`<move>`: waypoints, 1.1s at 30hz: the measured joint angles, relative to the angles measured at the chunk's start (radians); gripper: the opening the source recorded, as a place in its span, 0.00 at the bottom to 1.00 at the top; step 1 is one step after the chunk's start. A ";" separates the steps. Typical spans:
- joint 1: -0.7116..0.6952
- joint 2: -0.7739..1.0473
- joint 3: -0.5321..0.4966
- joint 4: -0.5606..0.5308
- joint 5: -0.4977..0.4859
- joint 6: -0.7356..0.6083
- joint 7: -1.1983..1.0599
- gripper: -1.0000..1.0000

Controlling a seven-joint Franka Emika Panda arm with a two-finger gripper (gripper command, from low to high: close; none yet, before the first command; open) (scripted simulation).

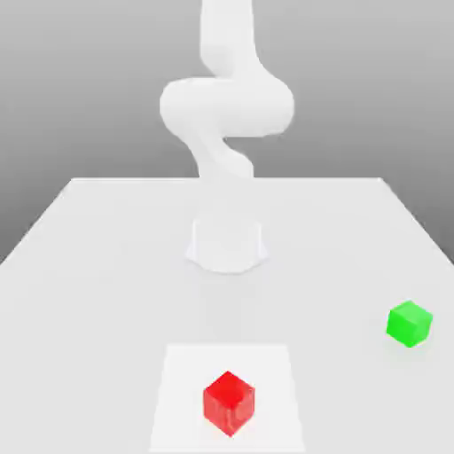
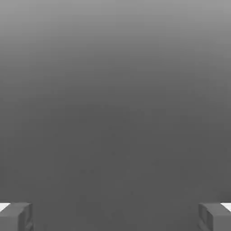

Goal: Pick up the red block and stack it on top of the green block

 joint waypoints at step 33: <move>0.120 1.038 -0.087 -0.228 0.142 0.539 -0.864 0.00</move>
